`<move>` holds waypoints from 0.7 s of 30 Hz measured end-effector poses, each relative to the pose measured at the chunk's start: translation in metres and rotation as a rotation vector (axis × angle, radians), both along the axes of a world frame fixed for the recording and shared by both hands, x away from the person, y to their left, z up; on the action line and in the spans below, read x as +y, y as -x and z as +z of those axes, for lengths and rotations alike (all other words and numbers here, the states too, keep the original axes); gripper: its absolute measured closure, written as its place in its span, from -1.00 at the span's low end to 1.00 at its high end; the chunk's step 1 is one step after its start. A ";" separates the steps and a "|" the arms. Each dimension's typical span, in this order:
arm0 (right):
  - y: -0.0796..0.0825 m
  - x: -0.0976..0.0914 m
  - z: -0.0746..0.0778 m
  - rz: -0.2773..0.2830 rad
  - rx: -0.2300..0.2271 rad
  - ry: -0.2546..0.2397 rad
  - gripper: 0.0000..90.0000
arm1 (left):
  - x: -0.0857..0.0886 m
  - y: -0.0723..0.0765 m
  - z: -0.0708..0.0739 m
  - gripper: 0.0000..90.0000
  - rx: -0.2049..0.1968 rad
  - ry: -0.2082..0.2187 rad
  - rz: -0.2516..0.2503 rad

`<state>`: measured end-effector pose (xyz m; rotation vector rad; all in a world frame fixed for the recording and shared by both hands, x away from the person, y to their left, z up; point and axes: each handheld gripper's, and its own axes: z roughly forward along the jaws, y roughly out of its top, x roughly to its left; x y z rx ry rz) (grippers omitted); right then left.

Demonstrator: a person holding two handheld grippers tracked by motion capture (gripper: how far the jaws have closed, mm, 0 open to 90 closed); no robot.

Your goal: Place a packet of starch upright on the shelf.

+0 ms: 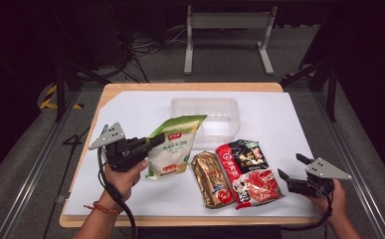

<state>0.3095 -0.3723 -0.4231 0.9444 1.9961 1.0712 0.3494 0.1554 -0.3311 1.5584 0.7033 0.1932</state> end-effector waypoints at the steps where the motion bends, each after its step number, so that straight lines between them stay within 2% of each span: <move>1: 0.000 0.000 0.000 0.000 0.000 0.000 -0.59 | -0.001 -0.002 0.002 0.96 -0.004 0.003 0.016; 3: 0.000 0.000 0.000 0.000 0.000 0.001 -0.60 | -0.001 -0.004 0.003 0.96 -0.003 0.010 0.023; 7: 0.000 -0.001 -0.001 -0.005 0.003 0.001 -0.59 | -0.005 -0.017 0.008 0.96 -0.002 0.036 0.054; 17: 0.000 -0.002 -0.001 -0.004 0.002 0.001 -0.59 | -0.021 -0.040 0.017 0.96 -0.015 0.035 0.092; 21: 0.000 -0.003 -0.001 -0.004 0.002 -0.001 -0.59 | -0.025 -0.048 0.016 0.96 -0.004 0.044 0.106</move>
